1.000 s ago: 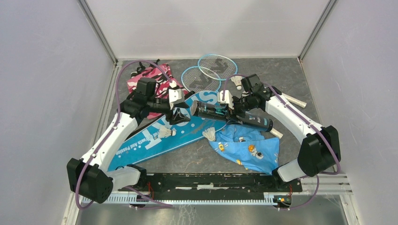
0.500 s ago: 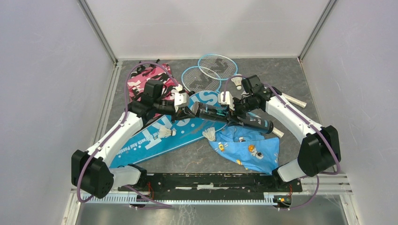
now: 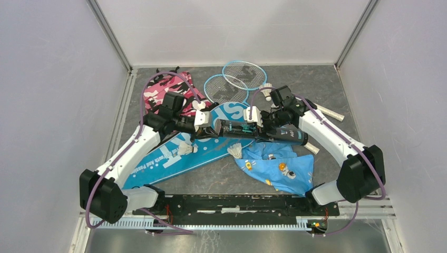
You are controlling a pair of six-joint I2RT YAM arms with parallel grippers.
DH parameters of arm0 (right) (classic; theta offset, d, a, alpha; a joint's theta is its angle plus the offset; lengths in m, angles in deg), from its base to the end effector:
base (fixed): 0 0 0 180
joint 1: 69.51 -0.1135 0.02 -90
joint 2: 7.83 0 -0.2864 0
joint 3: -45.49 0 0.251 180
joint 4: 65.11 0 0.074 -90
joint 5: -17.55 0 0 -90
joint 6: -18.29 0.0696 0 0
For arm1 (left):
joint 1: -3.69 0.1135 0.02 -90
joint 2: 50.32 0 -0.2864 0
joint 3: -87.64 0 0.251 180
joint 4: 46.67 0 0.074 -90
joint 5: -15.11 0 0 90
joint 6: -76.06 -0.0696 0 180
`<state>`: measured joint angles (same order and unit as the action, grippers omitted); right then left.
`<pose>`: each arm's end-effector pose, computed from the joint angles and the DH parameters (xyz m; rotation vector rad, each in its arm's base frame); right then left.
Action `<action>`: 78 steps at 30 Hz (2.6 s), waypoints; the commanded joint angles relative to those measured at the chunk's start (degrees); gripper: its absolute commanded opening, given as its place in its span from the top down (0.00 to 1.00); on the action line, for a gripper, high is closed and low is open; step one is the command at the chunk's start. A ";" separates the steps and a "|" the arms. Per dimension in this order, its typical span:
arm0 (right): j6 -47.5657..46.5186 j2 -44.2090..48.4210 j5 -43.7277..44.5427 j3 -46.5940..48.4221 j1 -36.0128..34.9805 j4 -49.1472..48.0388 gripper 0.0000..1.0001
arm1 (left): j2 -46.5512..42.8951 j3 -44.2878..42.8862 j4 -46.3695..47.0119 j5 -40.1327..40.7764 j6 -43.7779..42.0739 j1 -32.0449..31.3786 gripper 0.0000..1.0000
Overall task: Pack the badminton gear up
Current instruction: Open the lid of the shuttle tube, then place the lid at the center of the board.
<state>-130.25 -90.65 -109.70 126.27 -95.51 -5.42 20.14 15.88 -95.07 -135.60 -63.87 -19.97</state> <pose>0.2479 0.1678 0.2748 -1.7860 1.6584 0.6143 0.2034 -0.1554 0.3099 1.5809 1.3382 -0.9709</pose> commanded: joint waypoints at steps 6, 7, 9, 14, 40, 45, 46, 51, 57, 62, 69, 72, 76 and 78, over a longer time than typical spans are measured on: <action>-4.91 3.07 7.35 1.08 0.93 -0.07 0.95 | -1.81 -3.39 -9.82 -5.54 -6.04 -0.34 0.98; -4.92 3.08 7.45 0.99 0.93 -0.09 0.95 | -1.75 -3.41 -9.83 -5.62 -6.05 -0.38 0.98; -5.05 3.10 7.41 0.86 0.90 -0.17 0.95 | -1.57 -3.50 -9.85 -5.64 -6.19 -0.34 0.98; -4.99 3.11 7.55 0.82 0.98 -0.26 0.96 | -1.36 -3.97 -9.84 -5.23 -6.12 -0.38 0.98; 23.11 6.58 31.17 2.14 2.88 -21.84 0.96 | 2.21 10.69 -6.69 36.67 -2.19 -25.34 0.98; 23.29 7.81 30.67 0.45 3.75 -21.86 0.96 | 7.22 12.62 -2.95 39.43 -0.28 -30.83 0.98; 23.23 7.85 30.62 0.17 3.79 -21.72 0.96 | 8.12 12.68 -2.58 39.92 -0.07 -31.53 0.98; 23.29 7.84 29.37 -1.26 4.57 -21.64 0.96 | 11.69 12.72 -0.75 43.58 1.38 -35.05 0.91; 22.98 8.35 26.81 -3.23 4.84 -22.14 0.96 | 13.95 11.87 -0.99 47.00 3.95 -36.67 0.66; 21.66 8.60 26.55 -2.95 4.82 -21.82 0.96 | 10.45 9.78 -3.34 46.49 5.43 -36.58 0.41; 21.10 9.14 25.16 -3.69 4.86 -22.41 0.95 | 4.70 6.27 -4.89 47.32 8.37 -35.16 0.34; 21.60 9.77 24.31 -4.66 4.95 -23.51 0.95 | 3.32 4.78 -4.80 44.77 10.06 -30.86 0.34; 22.33 10.31 22.92 -5.42 4.89 -24.27 0.95 | 2.82 2.03 -3.03 37.81 13.87 -23.84 0.28; 22.33 10.23 22.75 -5.51 4.91 -24.25 0.95 | 3.50 0.41 -2.65 33.81 14.80 -21.76 0.27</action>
<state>-108.11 -82.70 -85.13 120.68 -90.77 -25.96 24.14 20.49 -99.33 -93.29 -54.19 -45.39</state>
